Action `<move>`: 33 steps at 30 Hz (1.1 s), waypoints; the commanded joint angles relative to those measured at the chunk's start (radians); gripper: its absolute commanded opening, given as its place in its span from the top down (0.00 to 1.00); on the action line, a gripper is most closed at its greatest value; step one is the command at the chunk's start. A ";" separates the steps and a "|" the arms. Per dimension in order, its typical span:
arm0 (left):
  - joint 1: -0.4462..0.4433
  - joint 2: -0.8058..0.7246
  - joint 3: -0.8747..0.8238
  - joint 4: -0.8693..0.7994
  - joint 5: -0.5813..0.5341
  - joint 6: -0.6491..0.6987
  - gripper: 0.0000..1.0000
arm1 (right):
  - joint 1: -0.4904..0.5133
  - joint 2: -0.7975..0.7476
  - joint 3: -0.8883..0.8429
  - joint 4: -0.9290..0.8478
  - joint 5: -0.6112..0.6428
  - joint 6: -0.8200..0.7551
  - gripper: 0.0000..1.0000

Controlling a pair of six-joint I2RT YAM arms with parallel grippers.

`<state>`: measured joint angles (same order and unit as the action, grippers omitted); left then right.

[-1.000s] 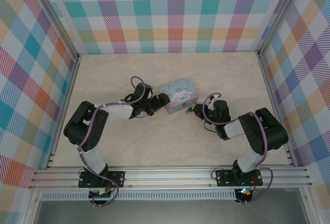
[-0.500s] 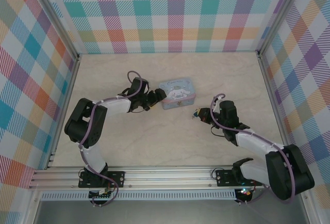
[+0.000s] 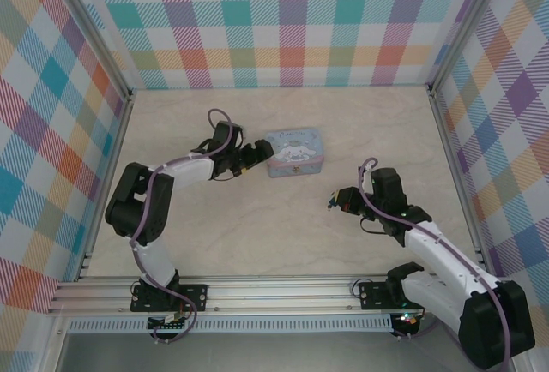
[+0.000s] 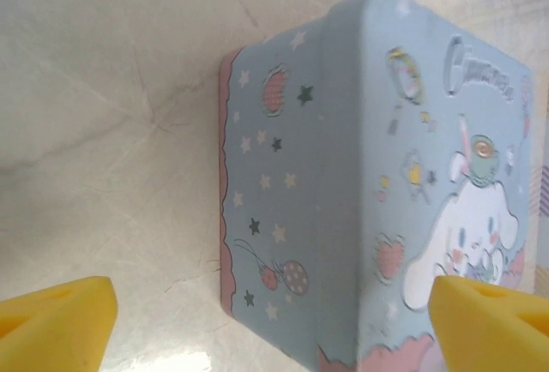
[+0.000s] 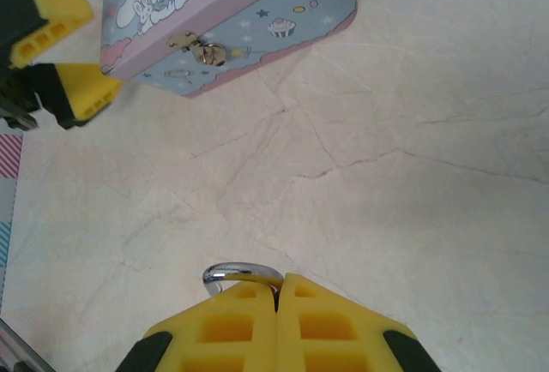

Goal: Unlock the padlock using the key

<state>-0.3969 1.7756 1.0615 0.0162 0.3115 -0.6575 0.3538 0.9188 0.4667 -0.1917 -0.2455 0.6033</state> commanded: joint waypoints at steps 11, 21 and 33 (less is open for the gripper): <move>0.044 -0.486 -0.224 0.022 -0.201 0.222 0.00 | 0.015 0.000 0.131 -0.273 -0.095 -0.074 0.98; 0.050 -0.771 -0.371 -0.030 -0.321 0.256 0.00 | 0.105 0.174 0.236 -0.387 -0.166 -0.081 0.98; 0.053 -0.898 -0.442 -0.059 -0.387 0.252 0.00 | 0.215 0.487 0.364 -0.415 -0.170 -0.086 0.98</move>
<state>-0.3569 0.9024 0.6384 -0.0284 -0.0479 -0.4248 0.5583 1.3666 0.7975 -0.5850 -0.3885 0.5339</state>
